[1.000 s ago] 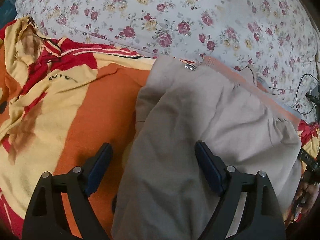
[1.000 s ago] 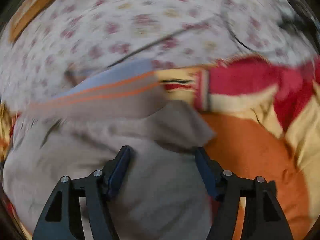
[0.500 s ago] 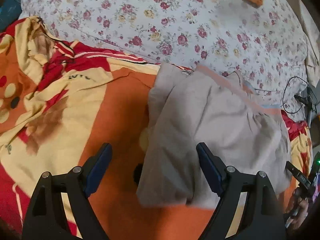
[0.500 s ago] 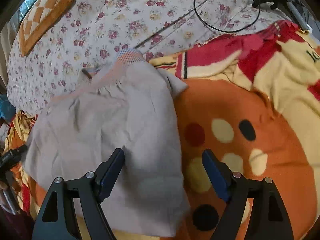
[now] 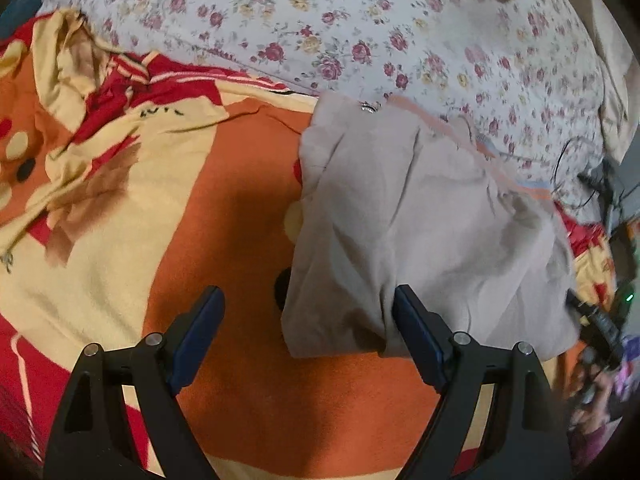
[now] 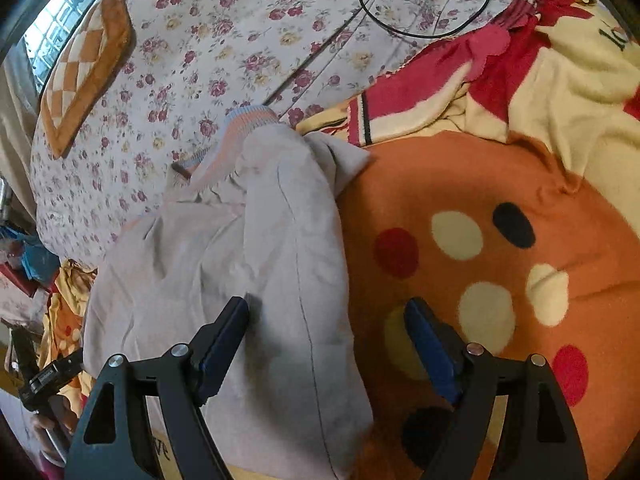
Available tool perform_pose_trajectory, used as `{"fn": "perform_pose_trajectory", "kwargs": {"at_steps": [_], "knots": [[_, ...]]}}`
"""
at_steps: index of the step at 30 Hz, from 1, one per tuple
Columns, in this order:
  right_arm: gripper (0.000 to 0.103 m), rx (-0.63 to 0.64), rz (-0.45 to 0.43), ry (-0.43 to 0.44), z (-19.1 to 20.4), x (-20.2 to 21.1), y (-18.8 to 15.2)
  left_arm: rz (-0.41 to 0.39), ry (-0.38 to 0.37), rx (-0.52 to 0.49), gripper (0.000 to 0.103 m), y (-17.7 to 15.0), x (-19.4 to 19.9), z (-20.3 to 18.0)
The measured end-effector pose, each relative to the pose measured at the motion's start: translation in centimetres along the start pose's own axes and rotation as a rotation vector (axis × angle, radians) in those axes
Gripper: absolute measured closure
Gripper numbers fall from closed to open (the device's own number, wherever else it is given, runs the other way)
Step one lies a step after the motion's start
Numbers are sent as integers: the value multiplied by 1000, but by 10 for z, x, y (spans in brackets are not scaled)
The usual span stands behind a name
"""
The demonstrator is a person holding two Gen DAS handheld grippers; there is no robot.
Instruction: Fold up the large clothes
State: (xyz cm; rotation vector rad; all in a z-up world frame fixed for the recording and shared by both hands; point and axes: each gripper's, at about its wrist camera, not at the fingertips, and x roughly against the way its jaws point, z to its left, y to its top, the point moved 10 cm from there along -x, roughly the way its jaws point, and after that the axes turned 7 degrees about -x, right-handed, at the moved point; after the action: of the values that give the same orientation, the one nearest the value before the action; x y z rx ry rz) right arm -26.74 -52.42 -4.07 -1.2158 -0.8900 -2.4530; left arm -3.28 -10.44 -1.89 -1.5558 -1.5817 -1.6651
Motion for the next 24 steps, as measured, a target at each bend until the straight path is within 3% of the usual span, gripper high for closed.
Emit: {"fn": "perform_pose_trajectory", "kwargs": {"at_steps": [5,10,17,18,19,20,21,24], "knots": [[20,23,-3,-14,3,0,0,-47,-34,-13,17,3,16,0],[19,31,0,-16,3,-1,0,21,-55,-56,17,-11,2,-3],[22,62,6,-26,4,-1,0,44,-73,-27,17,-15,-6,1],[41,95,3,-47,6,1,0,45,-75,-23,17,-15,-6,0],[79,116,-10,-49,9,6,0,41,-77,-25,17,-14,-4,0],[95,129,-29,-33,13,14,2,33,-78,-31,17,-13,-2,-2],[100,137,-51,-31,15,20,4,26,-77,-37,17,-11,-1,-2],[102,166,-109,-25,17,38,9,21,-78,-33,17,-10,-1,-3]]}}
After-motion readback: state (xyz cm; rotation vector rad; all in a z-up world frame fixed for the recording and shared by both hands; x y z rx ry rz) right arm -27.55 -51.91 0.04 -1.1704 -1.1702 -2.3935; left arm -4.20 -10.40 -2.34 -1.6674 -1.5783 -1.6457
